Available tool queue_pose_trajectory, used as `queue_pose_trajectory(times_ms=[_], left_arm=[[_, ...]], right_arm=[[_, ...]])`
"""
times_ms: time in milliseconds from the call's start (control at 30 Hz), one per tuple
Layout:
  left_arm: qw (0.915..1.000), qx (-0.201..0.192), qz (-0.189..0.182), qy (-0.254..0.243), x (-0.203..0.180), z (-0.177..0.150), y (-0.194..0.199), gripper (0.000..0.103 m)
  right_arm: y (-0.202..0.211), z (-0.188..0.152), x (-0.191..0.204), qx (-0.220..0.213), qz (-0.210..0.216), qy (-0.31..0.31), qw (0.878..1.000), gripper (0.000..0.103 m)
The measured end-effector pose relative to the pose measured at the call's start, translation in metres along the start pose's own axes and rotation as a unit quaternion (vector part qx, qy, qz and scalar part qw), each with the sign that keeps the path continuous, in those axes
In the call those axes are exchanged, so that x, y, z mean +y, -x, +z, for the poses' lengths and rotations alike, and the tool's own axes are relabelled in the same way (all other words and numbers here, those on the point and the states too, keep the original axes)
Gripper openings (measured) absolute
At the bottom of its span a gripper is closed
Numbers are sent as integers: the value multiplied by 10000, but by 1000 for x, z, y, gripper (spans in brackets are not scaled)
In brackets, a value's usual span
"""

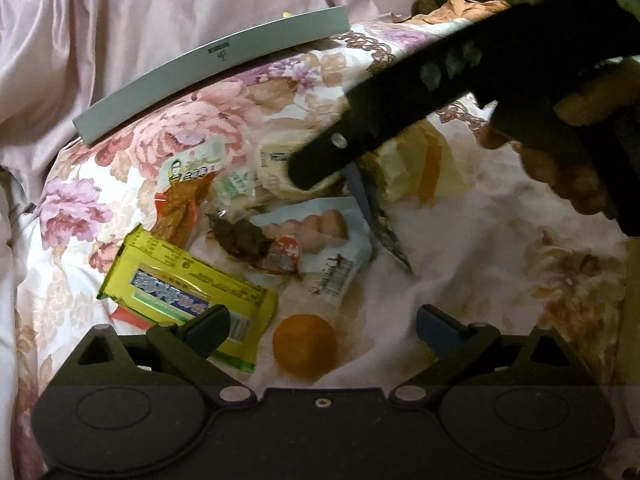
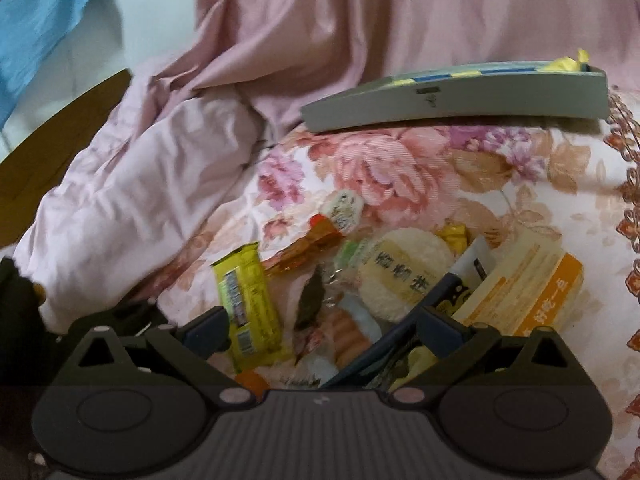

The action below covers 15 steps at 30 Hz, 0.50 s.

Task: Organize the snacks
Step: 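Grasp the tangerine with the left gripper while the right gripper grasps the blue stick pack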

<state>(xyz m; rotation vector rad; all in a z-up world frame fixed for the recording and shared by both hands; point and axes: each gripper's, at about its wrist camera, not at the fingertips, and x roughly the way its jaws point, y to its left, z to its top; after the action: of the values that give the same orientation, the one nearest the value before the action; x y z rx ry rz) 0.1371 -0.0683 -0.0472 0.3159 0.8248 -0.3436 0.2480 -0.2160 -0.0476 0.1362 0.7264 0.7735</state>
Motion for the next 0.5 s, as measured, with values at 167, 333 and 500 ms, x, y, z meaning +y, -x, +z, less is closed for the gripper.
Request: queue_pose_trajectory(times_ms=[167,333,500], left_arm=[[9998,99,13,195,11,4,-2,93],[9990,224,-6,382,18,5,-3,84],[9965,304,-193,749,23,2,-3,73]], right_arm=[[2,-2,-5,67,-574,-98,9983,83],[11,-8,-11,29,-634,-209,9978,75],[19,-10,-9,56,-714,-231,9972,72]])
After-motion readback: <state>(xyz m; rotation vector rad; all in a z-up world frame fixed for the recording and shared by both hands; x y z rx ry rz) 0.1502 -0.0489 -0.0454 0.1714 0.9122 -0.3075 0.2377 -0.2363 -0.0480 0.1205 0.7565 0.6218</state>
